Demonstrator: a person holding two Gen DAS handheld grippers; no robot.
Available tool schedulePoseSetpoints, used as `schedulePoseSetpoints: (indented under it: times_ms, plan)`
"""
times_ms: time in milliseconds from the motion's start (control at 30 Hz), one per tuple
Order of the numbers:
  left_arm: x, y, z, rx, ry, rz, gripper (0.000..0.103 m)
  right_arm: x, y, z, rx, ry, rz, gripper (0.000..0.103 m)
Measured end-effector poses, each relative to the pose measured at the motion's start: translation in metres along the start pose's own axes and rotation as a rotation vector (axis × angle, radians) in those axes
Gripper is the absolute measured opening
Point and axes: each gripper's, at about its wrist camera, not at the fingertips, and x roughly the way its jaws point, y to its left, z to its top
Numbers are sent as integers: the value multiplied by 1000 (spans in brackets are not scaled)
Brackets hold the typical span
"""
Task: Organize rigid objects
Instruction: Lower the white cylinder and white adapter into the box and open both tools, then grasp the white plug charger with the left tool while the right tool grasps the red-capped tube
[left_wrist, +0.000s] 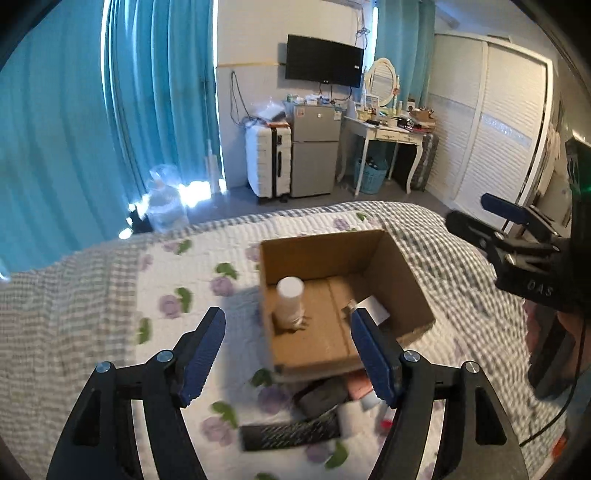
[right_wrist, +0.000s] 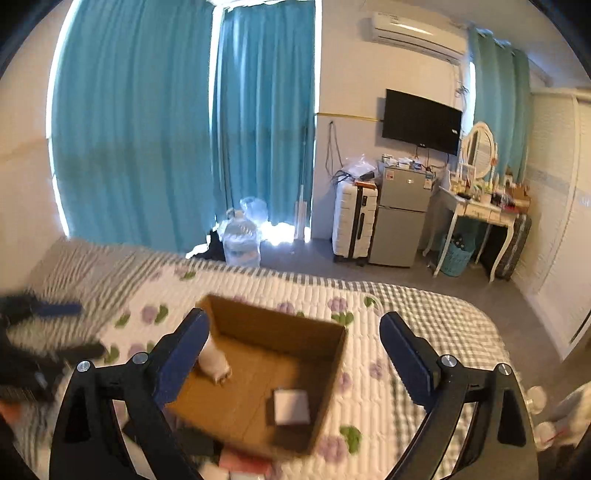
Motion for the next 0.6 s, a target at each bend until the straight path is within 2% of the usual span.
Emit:
schedulePoseSetpoints:
  times_ms: [167, 267, 333, 500, 600]
  plan:
    - [-21, 10, -41, 2, -30, 75, 77, -44, 27, -33, -70, -12, -18, 94]
    - [-7, 16, -71, -72, -5, 100, 77, -38, 35, -68, -43, 67, 9, 94]
    - [9, 18, -91, -106, 41, 122, 77, -24, 34, -96, -8, 158, 17, 94]
    - [48, 18, -142, -186, 189, 169, 77, 6, 30, -162, 41, 316, -32, 94]
    - [64, 12, -162, -166, 262, 178, 77, 21, 21, -193, 127, 390, -54, 94]
